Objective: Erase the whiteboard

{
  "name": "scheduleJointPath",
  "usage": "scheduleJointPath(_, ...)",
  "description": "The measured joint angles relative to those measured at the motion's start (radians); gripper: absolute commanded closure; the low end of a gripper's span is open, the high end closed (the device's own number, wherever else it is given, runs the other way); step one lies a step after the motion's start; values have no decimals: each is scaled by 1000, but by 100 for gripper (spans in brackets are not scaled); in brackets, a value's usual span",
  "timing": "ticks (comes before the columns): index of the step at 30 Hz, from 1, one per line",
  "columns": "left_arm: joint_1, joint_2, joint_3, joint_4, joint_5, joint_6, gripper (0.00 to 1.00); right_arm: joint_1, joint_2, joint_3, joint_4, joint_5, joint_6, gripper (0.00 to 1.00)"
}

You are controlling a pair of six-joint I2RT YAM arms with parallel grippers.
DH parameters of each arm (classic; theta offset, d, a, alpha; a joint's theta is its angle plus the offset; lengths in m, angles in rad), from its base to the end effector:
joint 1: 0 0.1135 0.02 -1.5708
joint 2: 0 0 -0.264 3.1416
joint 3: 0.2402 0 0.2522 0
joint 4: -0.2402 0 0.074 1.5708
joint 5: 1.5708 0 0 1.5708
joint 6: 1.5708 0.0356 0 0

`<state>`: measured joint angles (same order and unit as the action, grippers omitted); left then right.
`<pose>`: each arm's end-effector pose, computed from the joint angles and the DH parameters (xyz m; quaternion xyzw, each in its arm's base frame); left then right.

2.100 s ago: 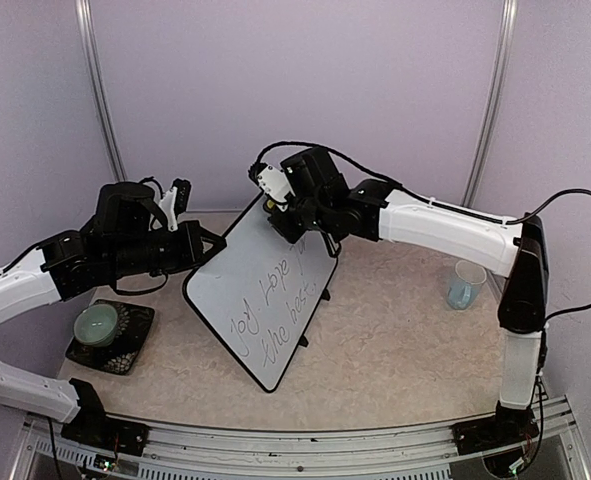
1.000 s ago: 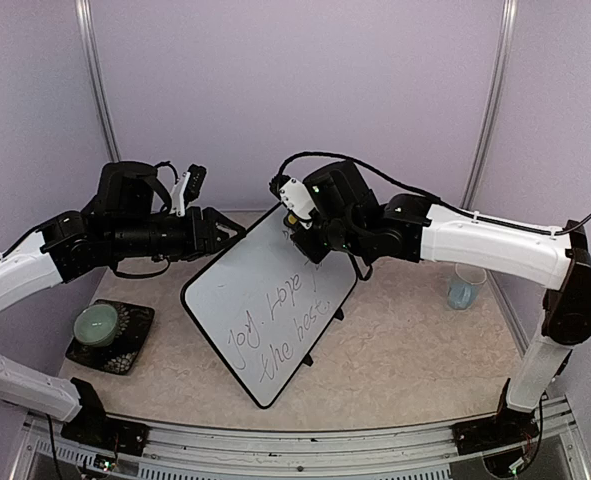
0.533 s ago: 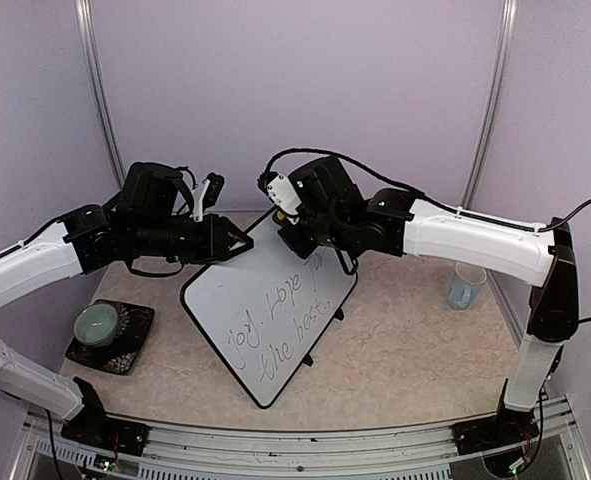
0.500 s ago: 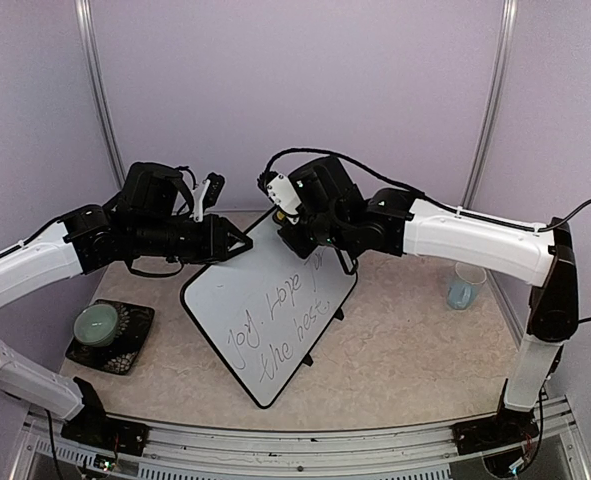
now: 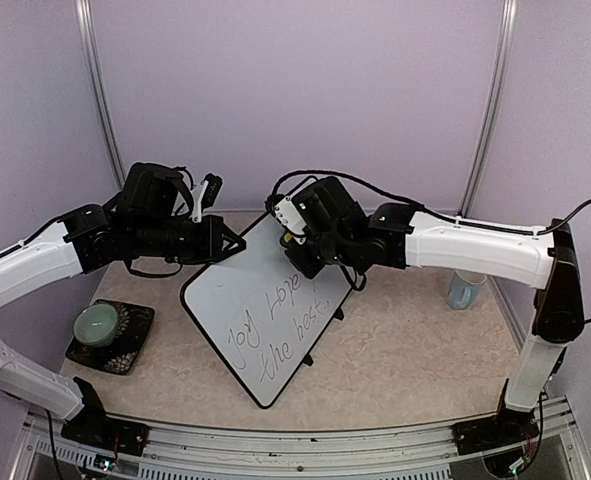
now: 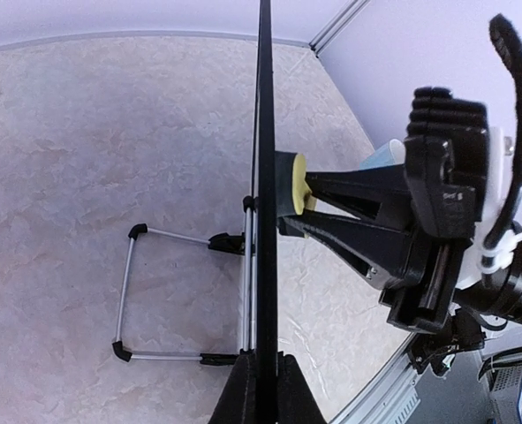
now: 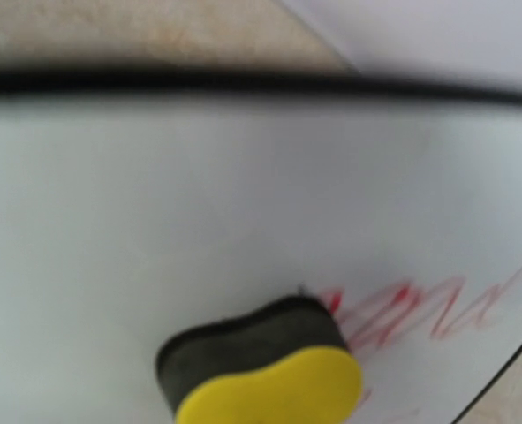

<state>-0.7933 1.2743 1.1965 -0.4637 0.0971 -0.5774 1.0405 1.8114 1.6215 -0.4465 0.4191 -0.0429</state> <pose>0.1978 -0.2059 0.3504 0.1174 0.8618 -0.3439 0.3539 0.2252 0.3554 0.3193 -0.3700 0.7966 0.0476 0.4757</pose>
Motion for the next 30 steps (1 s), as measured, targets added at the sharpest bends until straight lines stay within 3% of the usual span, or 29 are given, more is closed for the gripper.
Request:
scheduleJointPath(11,-5,0,0,0,-7,0,100,0,-15,-73,-5,-5,34,100)
scheduleJointPath(23,-24,0,0,12,-21,-1,100,-17,14,117,-23,-33,-5,100)
scheduleJointPath(30,-27,-1,-1,9,-39,-1,100,-32,19,89,6,-51,-3,100)
